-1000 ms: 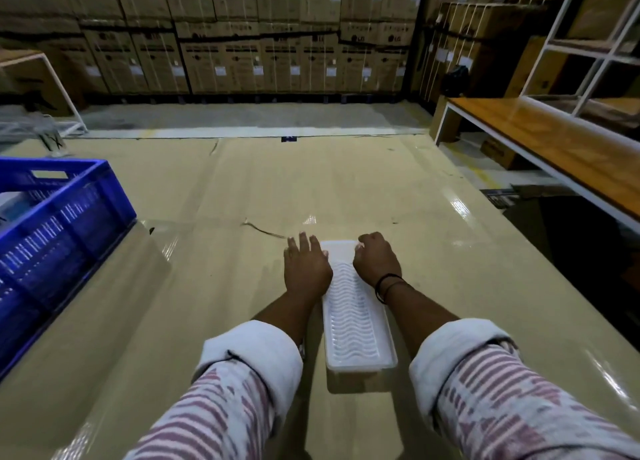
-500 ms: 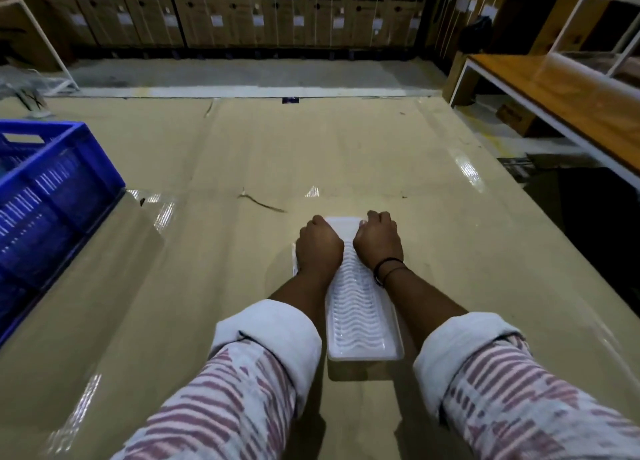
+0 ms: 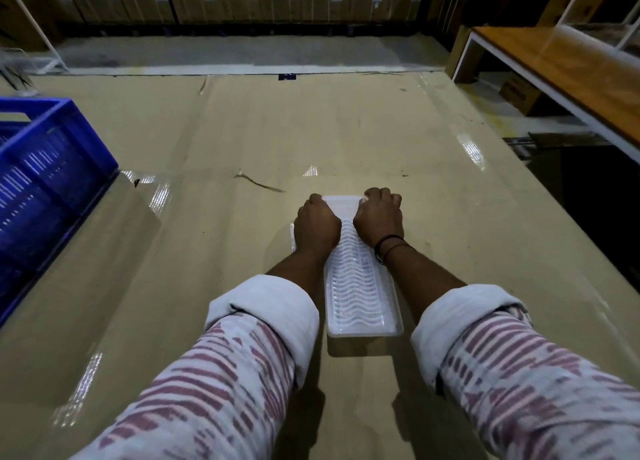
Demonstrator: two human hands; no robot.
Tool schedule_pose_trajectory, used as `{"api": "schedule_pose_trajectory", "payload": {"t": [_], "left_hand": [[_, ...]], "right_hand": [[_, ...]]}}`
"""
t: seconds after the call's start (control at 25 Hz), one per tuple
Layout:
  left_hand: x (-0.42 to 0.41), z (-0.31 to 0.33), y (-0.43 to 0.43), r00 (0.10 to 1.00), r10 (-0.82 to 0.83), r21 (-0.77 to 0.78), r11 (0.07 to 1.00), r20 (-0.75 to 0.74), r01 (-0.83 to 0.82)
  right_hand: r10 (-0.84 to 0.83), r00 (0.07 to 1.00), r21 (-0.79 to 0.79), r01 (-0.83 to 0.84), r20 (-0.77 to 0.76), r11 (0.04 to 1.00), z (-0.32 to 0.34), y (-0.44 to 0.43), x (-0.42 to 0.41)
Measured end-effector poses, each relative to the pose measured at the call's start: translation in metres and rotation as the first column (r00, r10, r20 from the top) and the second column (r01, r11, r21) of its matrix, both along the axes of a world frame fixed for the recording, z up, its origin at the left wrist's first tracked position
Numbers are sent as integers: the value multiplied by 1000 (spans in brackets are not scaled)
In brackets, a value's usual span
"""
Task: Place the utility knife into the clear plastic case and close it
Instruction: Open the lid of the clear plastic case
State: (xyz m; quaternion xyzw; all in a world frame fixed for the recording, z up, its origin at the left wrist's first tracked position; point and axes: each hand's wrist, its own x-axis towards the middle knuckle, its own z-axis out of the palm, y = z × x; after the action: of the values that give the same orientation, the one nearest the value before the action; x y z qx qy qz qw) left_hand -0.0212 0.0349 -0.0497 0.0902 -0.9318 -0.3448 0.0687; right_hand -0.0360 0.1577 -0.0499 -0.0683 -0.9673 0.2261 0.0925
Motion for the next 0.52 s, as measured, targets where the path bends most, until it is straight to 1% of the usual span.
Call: {"api": "schedule_pose_trajectory", "payload": {"t": [0.4, 0.52], "left_hand": [[1, 0, -1, 1000, 0, 31, 1000, -1, 0], [1, -1, 0, 1000, 5, 30, 1000, -1, -5]], "right_hand": [[-14, 999, -33, 15, 40, 999, 1, 0, 0], [-74, 995, -24, 75, 62, 997, 2, -2, 0]]}}
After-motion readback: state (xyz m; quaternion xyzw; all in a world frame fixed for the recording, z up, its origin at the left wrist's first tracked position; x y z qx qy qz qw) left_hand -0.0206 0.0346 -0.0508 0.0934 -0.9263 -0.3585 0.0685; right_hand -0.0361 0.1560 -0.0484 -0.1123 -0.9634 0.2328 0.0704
